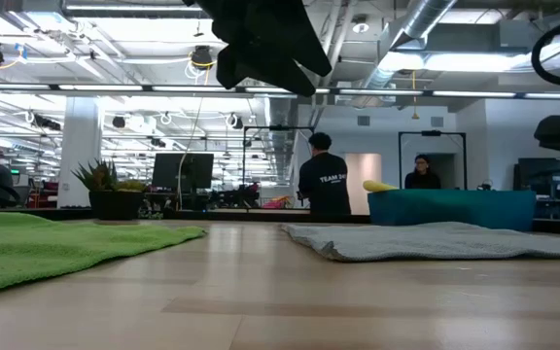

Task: Fold microfiber towels
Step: Fold the gray microfiber cloth

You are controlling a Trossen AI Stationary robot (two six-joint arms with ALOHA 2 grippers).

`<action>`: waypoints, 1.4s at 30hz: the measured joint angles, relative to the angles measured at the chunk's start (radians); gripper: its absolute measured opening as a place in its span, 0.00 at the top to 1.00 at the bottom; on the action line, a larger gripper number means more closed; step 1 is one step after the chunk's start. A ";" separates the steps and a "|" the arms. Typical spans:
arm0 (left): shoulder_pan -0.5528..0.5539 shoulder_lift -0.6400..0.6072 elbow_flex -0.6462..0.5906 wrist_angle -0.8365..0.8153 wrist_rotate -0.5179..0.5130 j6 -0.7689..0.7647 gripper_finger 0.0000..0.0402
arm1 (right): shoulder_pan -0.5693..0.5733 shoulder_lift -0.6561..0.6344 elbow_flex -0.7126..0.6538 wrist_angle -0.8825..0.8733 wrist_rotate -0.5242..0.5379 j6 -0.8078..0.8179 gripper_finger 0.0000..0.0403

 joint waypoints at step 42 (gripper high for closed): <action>-0.005 0.000 -0.002 -0.034 0.000 -0.054 0.59 | -0.130 0.004 0.064 0.025 -0.002 0.034 0.99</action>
